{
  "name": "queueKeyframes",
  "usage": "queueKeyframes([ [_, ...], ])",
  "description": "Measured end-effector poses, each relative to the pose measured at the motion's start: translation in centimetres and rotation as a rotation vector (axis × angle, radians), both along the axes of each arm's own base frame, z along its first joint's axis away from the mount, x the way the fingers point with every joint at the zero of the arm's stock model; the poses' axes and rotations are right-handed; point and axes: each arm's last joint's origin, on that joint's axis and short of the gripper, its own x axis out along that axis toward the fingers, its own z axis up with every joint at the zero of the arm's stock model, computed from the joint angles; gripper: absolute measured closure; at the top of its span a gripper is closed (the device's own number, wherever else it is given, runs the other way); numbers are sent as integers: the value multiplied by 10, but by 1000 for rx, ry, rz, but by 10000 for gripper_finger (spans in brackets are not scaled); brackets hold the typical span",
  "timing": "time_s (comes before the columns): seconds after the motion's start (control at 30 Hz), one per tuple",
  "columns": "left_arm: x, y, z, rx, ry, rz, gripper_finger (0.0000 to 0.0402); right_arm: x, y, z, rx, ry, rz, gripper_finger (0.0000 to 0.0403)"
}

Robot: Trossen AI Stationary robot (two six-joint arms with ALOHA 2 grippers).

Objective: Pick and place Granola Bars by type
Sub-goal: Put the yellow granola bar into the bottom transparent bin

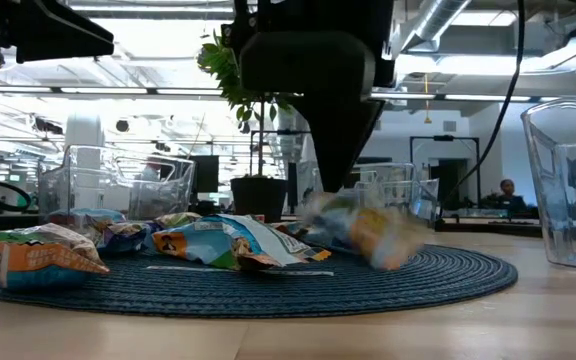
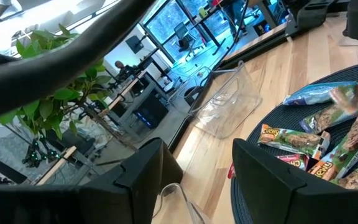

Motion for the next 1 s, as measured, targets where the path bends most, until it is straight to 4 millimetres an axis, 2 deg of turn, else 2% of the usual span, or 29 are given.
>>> queueKeyframes([
  [0.37,0,0,0,0,0,0,212,6,-11,-1,68,-6,-77,176],
  [0.47,0,0,0,0,0,0,212,9,-10,-1,120,-22,-83,142],
  [0.53,0,0,0,0,1,0,212,10,-8,-2,145,-28,-83,131],
  [0.77,0,0,0,-1,1,0,212,9,-8,-29,133,88,-114,127],
  [0.9,0,0,0,-1,1,0,212,8,-9,-37,116,126,-120,127],
  [1.0,0,0,0,-2,0,0,212,6,-10,-36,106,143,-122,127],
])
